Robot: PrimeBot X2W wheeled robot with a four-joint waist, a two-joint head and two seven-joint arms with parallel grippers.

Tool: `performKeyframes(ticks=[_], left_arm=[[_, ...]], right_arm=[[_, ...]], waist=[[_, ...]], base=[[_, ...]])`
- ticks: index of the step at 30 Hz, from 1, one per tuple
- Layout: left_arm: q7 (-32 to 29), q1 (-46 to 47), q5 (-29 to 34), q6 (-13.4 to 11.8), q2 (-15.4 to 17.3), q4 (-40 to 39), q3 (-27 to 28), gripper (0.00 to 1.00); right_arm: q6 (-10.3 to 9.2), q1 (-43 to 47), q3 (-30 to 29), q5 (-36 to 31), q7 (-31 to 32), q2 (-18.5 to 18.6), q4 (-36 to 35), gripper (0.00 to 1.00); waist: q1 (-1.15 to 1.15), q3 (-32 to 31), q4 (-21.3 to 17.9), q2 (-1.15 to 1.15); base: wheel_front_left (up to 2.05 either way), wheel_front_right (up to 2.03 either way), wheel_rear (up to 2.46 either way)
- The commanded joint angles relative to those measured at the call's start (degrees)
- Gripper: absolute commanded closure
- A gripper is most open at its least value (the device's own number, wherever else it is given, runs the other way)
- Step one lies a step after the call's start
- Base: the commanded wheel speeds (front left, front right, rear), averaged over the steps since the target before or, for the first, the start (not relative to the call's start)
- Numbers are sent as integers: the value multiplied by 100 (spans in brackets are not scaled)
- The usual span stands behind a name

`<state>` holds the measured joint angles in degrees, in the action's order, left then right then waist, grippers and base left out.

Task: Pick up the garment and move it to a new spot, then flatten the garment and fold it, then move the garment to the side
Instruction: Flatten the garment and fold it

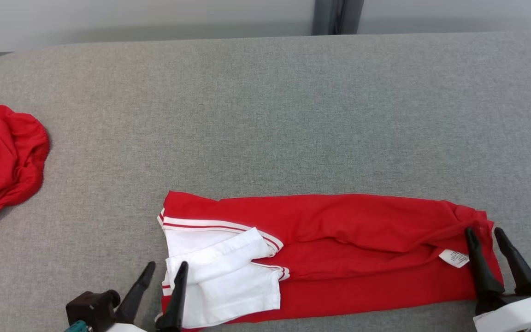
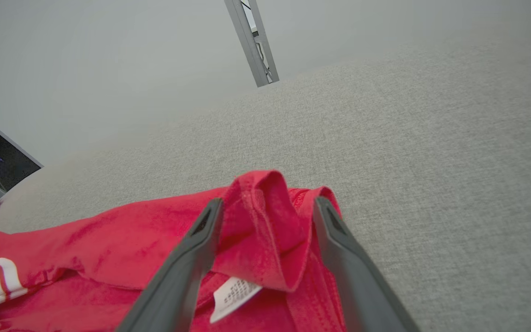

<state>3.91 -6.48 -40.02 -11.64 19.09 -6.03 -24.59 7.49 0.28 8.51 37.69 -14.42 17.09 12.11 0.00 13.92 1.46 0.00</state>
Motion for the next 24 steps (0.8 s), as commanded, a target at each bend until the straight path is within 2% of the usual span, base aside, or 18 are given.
performKeyframes(ticks=[1, 10, 16, 24], left_arm=[[189, 147, 151, -91, -13, 77, 64, 0], [1046, 440, 828, -410, -276, 147, 338, 0], [1128, 544, 1339, -283, -564, 42, 798, 0], [1132, 200, 1968, -190, -608, 273, 1196, 0]], right_arm=[[1, 25, -156, -286, -69, -69, -132, 0], [1, 33, -1002, -1685, -82, -803, -1211, 0], [1, 165, -1065, -2139, -83, -970, -1292, 0], [1, 334, -922, -2310, -84, -1002, -1029, 0]], waist=[[0, -33, -21, 0], [0, -334, -120, 0], [0, -655, -132, 0], [0, -964, -195, 0]], base=[[0, 0, 0], [0, 0, 0], [0, 0, 0], [0, 0, 0]])
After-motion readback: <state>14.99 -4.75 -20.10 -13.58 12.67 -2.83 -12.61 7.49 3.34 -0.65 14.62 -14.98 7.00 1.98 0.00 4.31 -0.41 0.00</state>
